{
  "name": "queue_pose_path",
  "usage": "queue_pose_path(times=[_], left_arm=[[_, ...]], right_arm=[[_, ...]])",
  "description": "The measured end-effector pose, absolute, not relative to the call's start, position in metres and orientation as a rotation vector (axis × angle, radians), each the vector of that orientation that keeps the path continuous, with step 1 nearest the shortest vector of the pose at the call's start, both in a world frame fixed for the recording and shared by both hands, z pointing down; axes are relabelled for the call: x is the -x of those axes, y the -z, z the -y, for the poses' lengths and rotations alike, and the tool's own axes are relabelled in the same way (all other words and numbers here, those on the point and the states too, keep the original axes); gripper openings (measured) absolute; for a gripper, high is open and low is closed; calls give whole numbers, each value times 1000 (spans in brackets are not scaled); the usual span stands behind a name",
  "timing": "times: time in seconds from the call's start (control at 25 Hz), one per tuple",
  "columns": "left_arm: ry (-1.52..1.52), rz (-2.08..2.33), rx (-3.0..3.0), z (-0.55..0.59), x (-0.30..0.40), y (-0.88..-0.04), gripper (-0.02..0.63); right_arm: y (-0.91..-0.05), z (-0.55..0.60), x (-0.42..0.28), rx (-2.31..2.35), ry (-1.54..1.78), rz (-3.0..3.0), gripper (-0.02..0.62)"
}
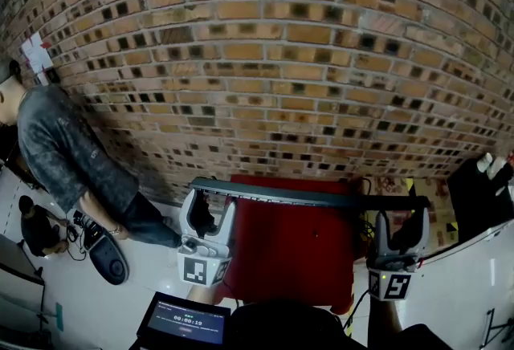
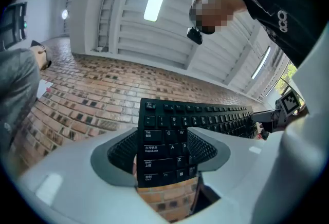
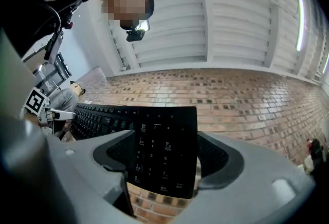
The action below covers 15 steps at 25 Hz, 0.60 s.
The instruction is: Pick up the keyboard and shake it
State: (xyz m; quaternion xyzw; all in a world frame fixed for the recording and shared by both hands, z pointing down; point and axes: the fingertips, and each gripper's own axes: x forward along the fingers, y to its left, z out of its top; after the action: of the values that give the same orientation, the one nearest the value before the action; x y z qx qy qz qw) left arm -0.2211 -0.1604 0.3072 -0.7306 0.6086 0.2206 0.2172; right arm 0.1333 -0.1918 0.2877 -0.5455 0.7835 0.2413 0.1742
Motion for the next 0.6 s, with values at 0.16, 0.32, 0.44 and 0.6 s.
queue_pose_path(times=[0.16,0.32,0.44,0.6], left_arm=[[-485,-1774,2160,162,212,-363,304],[-337,-1851,2246,155,205,-416,298],[-234,-1877,2309,151,197,-447,296],[-206,-1909,2332,152,194,-463,293]], right_arm=[[-337,194,-139,1629,-539,-2321,351],[-384,192,-145,1685,-427,-2413,351],[-412,188,-153,1737,-349,-2470,351],[-430,188,-156,1751,-306,-2489,350]])
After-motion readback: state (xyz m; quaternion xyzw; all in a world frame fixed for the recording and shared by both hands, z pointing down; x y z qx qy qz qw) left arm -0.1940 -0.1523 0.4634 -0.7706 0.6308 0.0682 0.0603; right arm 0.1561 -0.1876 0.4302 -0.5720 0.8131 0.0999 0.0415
